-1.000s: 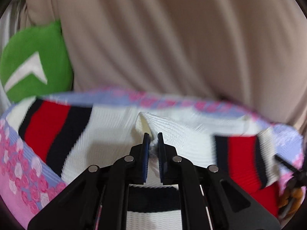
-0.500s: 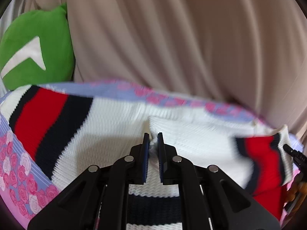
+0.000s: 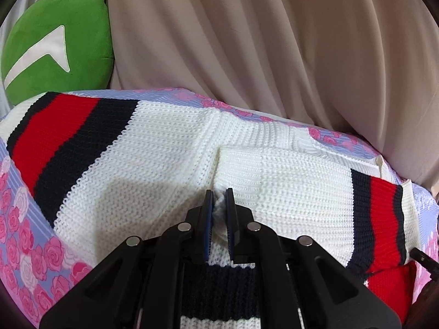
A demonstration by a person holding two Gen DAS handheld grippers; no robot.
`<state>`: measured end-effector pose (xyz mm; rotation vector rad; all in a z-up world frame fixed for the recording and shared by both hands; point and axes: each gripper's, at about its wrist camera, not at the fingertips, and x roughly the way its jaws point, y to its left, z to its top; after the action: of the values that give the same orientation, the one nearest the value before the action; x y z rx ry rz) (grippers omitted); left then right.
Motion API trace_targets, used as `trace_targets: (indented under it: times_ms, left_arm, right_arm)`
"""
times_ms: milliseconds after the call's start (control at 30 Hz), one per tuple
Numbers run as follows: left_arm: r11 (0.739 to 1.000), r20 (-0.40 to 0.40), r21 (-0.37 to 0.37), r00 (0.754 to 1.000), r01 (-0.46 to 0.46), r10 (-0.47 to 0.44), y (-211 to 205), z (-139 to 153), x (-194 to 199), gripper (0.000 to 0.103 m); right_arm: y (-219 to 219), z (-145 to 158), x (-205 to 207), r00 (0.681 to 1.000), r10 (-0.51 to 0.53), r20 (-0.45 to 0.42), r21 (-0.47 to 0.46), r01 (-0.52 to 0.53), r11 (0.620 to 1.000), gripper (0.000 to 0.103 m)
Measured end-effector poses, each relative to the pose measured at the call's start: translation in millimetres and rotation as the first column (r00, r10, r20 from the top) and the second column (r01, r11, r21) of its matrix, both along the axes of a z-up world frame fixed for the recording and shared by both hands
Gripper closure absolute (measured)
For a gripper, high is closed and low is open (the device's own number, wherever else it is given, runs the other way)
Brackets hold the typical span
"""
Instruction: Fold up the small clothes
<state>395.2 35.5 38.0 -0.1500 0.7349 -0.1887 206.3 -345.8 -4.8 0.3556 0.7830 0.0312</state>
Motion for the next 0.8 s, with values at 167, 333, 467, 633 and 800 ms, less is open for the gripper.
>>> trace_targets:
  times_ms: [167, 333, 467, 633, 800]
  left_arm:
    - [1.000, -0.008, 0.024, 1.000, 0.017, -0.017, -2, -4, -4, 0.095]
    - [0.996, 0.000, 0.086, 1.000, 0.017, -0.017, -12, -5, -6, 0.095]
    - [0.998, -0.008, 0.067, 1.000, 0.018, -0.017, -8, -6, -5, 0.094]
    - [0.998, -0.011, 0.062, 1.000, 0.019, -0.019, -7, -7, -4, 0.093]
    - [0.998, -0.014, 0.048, 0.999, 0.029, -0.029, -6, -8, -3, 0.092]
  right_arm:
    - [-37, 2, -15, 0.995, -0.089, 0.034, 0.073, 0.086, 0.994, 0.084]
    - [-43, 10, -11, 0.991, -0.129, 0.027, 0.067, 0.127, 0.990, 0.082]
    - [-29, 57, 8, 0.981, -0.121, 0.152, -0.016, 0.125, 0.992, 0.075]
    - [-3, 37, 94, 1.000, 0.003, 0.011, 0.000, -0.003, 1.000, 0.080]
    - [-59, 10, 111, 0.982, -0.190, -0.017, 0.047, 0.190, 0.981, 0.103]
